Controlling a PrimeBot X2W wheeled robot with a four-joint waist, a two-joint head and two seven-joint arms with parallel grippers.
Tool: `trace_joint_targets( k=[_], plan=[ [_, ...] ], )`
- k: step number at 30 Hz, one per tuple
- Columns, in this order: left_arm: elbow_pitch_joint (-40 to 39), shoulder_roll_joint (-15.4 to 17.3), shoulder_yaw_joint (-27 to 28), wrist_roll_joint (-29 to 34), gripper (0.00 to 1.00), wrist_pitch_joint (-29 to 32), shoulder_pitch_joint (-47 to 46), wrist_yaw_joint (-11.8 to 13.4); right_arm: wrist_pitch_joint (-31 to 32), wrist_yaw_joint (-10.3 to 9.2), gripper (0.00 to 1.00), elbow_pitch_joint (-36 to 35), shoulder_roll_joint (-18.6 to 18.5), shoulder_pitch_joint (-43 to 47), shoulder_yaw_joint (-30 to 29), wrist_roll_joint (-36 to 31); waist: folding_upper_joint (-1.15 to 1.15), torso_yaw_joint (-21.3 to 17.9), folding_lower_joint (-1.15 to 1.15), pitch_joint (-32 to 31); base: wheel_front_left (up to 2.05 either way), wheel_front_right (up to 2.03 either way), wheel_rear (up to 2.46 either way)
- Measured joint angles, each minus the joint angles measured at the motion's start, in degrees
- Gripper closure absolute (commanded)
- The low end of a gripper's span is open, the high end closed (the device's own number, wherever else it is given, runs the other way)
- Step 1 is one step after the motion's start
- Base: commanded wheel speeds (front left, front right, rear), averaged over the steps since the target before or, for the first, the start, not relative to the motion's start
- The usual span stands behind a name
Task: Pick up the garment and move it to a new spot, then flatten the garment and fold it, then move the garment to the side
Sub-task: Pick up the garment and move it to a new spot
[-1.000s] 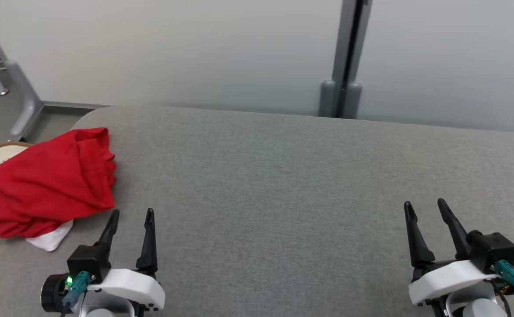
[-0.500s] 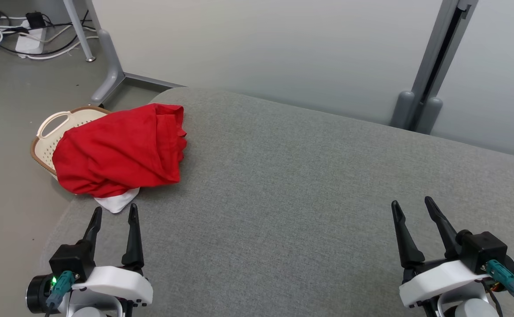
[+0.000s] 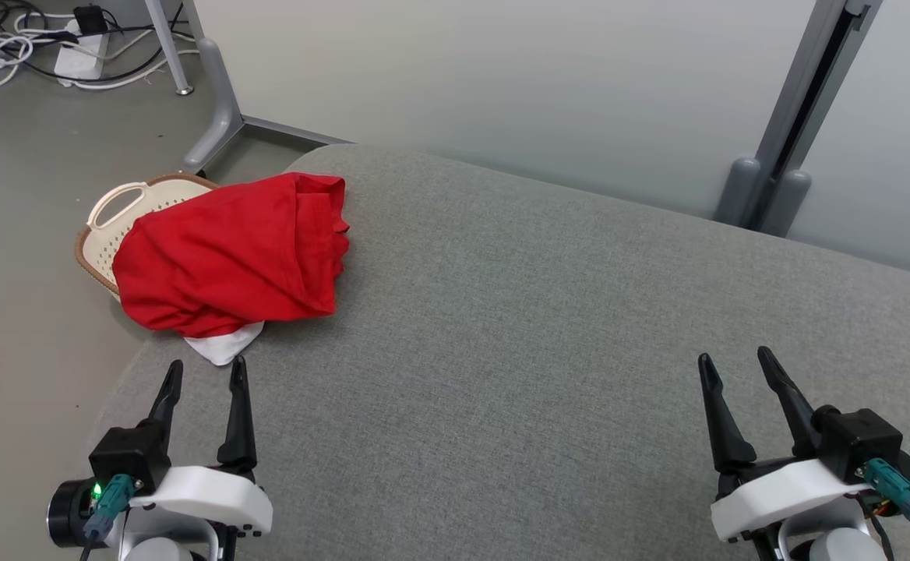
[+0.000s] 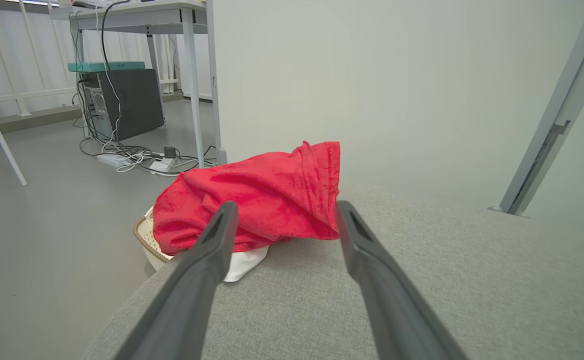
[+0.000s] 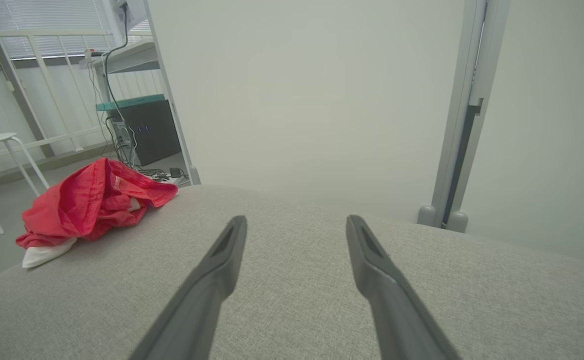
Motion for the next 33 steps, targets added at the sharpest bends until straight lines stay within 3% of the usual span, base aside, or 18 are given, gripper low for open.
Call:
trace_joint_targets(
  k=[11,20,25,26,27,28,33],
  plan=[
    [3.69,-0.04,0.35,-0.78,0.0,0.0,-10.06,-0.24,3.72,0.0,0.0,-4.66,-2.7,-3.86,0.41,-0.96,0.0,-1.07,0.0,6.97,0.0,0.0,0.0],
    [19.16,0.94,4.48,-2.29,0.0,-0.01,-24.35,-2.52,6.6,0.0,0.0,-8.76,-5.37,-8.11,1.04,-1.36,0.0,-4.49,0.0,16.91,0.0,0.0,0.0],
    [29.47,2.24,6.93,-2.67,0.0,0.01,-29.72,-1.67,6.64,0.0,0.0,-9.28,-5.63,-8.95,1.0,-0.94,0.0,-7.1,0.0,20.45,0.0,0.0,0.0],
    [30.83,2.59,7.42,-2.99,0.51,0.0,-30.37,-1.67,6.62,0.0,0.0,-9.25,-5.66,-9.01,1.02,-0.9,0.0,-7.6,0.0,20.85,0.0,0.0,0.0],
    [31.83,3.03,7.82,-3.05,0.89,0.0,-31.05,-1.63,6.6,0.0,0.0,-9.2,-5.64,-9.06,1.01,-0.9,0.0,-8.01,0.0,21.19,0.0,0.0,0.0],
    [32.17,3.56,8.35,-3.05,1.0,0.0,-31.65,-1.51,6.55,0.0,0.0,-9.1,-5.57,-9.18,0.9,-0.89,0.0,-8.33,0.0,21.49,0.0,0.0,0.0],
    [28.51,4.6,10.16,-2.3,1.0,0.01,-32.06,-1.67,5.64,0.0,0.0,-8.35,-4.9,-9.38,0.14,-0.88,0.0,-8.86,0.0,21.6,0.0,0.0,0.0]
  ],
)
